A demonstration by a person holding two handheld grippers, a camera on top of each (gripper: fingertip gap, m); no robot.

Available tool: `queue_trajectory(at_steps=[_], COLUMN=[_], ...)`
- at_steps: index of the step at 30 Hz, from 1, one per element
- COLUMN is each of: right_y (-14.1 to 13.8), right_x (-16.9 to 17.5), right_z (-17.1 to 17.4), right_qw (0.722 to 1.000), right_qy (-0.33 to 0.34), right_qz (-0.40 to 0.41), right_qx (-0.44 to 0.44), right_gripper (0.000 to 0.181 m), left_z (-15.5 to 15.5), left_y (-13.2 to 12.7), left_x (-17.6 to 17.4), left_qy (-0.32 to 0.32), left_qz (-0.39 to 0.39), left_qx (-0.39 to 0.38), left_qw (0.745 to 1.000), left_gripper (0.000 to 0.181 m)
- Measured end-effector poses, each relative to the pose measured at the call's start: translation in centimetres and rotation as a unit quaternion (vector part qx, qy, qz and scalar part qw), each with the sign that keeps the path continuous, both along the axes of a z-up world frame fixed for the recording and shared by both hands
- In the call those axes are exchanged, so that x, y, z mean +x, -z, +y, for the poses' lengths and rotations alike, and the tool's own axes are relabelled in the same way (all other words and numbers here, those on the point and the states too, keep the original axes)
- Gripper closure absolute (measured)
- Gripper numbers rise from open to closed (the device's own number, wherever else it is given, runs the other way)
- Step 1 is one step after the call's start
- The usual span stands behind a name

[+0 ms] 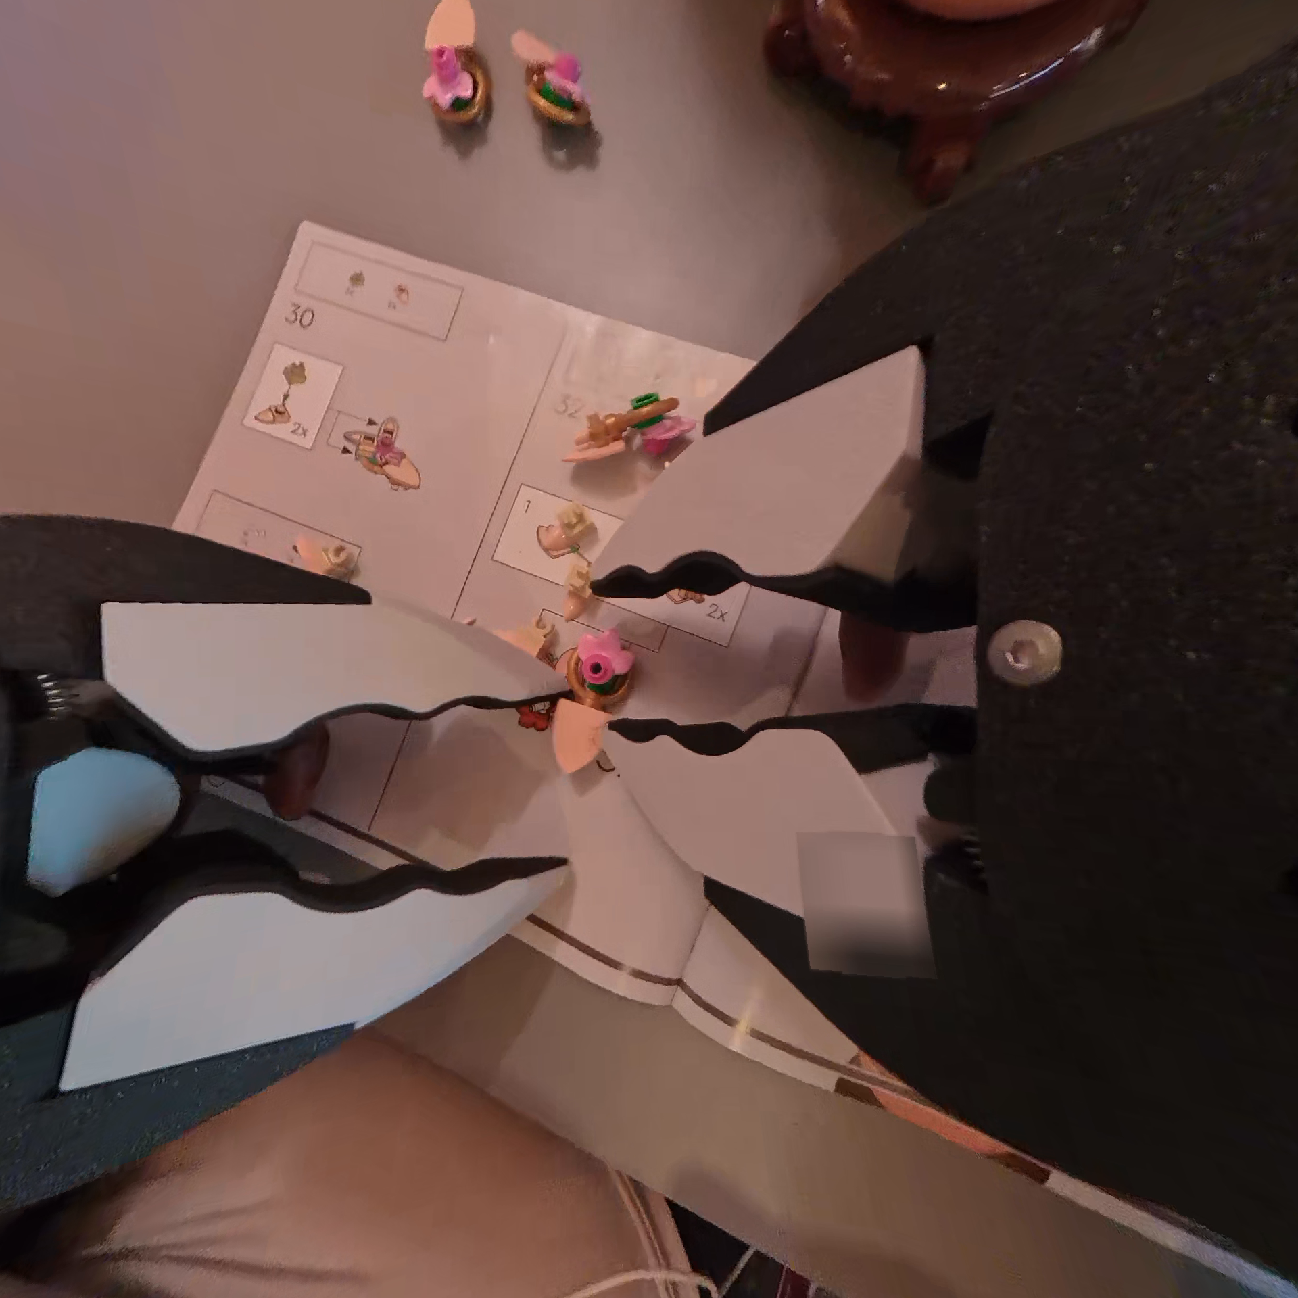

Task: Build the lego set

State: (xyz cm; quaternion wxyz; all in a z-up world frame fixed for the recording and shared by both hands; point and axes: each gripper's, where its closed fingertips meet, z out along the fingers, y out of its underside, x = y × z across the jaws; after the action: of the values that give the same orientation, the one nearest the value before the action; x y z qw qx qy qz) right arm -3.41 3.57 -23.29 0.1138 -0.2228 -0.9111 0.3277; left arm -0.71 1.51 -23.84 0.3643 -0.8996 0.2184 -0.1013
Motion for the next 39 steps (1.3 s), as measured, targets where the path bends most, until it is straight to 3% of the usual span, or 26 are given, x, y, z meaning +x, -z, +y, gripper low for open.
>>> queue_trajectory(at_steps=[1, 5, 9, 14, 20, 31, 39], right_y=[0.3, 0.8, 0.9, 0.7, 0.2, 0.6, 0.6], right_x=[0.0, 0.7, 2.4, 4.7, 3.0, 2.3, 2.3], right_z=[-0.1, -0.3, 0.0, -0.7, 0.2, 0.0, 0.1], right_qw=[1.0, 1.0, 0.996, 0.989, 0.989, 0.989, 0.989], right_qy=[-0.006, 0.009, 0.083, 0.137, 0.138, 0.138, 0.138], right_qz=[-0.005, -0.029, -0.037, -0.049, 0.04, 0.035, 0.04], right_qx=[0.003, -0.006, 0.0, 0.001, 0.03, 0.027, 0.027], right_gripper=[0.149, 0.159, 0.163, 0.154, 0.168, 0.167, 0.166], left_z=[0.2, 0.7, 0.7, 0.2, 0.9, 2.0, 1.8], left_y=[0.0, -0.2, -0.4, -1.4, -3.2, -1.0, -0.2], left_x=[-0.3, -1.9, -3.5, -3.6, -1.6, -0.8, -0.5], left_qy=[-0.008, -0.012, 0.0, 0.032, 0.117, 0.219, 0.233], left_qz=[0.007, 0.037, 0.059, 0.049, 0.057, 0.096, 0.081], left_qx=[0.007, 0.018, 0.02, 0.05, 0.133, 0.125, 0.099], left_qw=[1.0, 0.999, 0.998, 0.997, 0.983, 0.963, 0.964], left_gripper=[0.142, 0.152, 0.155, 0.157, 0.155, 0.166, 0.167])
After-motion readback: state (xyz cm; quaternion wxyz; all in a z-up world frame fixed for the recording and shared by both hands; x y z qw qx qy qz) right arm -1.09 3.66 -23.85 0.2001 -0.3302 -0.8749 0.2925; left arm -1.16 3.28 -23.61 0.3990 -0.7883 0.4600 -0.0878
